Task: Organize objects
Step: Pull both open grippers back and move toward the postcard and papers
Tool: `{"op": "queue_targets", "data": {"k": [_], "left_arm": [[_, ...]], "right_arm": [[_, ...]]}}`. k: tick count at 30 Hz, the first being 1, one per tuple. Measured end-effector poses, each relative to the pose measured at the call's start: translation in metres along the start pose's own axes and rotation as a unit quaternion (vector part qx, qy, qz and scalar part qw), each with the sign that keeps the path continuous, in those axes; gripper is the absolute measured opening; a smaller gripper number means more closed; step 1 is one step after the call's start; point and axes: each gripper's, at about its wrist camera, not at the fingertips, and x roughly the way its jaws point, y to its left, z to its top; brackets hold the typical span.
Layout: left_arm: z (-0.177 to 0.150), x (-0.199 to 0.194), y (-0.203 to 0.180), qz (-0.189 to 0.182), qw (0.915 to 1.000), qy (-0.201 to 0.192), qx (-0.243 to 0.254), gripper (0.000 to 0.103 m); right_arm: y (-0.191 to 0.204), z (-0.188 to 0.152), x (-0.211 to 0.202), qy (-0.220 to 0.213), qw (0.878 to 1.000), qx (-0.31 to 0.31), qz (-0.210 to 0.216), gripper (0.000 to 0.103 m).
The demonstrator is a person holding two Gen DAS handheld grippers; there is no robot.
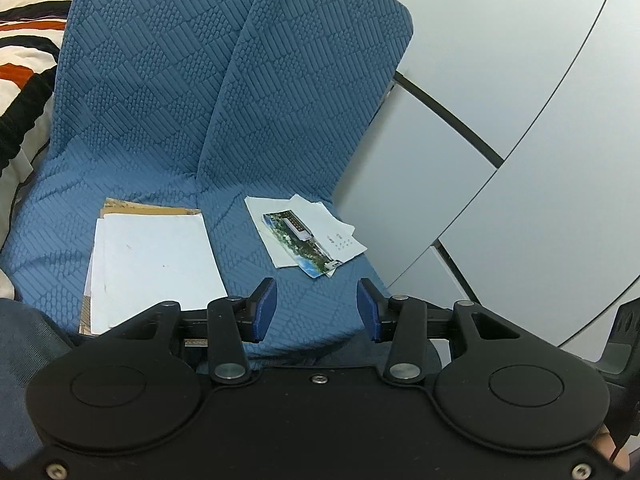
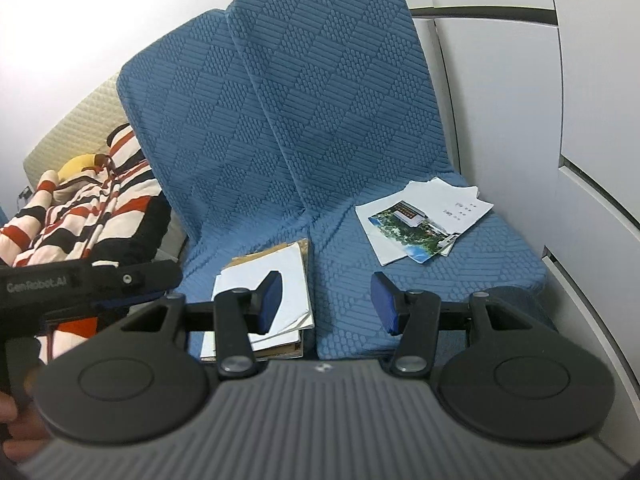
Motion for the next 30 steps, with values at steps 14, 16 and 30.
{"op": "queue_targets", "data": {"k": [14, 16, 30], "left_arm": [[-0.007, 0.027, 0.01, -0.007, 0.9999, 0.004, 0.015, 0.045], [-0.008, 0.032, 0.012, -0.01, 0.9998, 0.007, 0.015, 0.045], [-0.007, 0.068, 0.02, -0.011, 0.9996, 0.021, 0.016, 0.046]], "right_arm": [[-0.01, -0.017, 0.019, 0.003, 1.0, 0.009, -0.014, 0.053], [-0.012, -0.018, 0.021, 0.002, 1.0, 0.009, -0.02, 0.053], [-0.03, -0.023, 0.039, 0.01, 0.999, 0.024, -0.039, 0.053]]}}
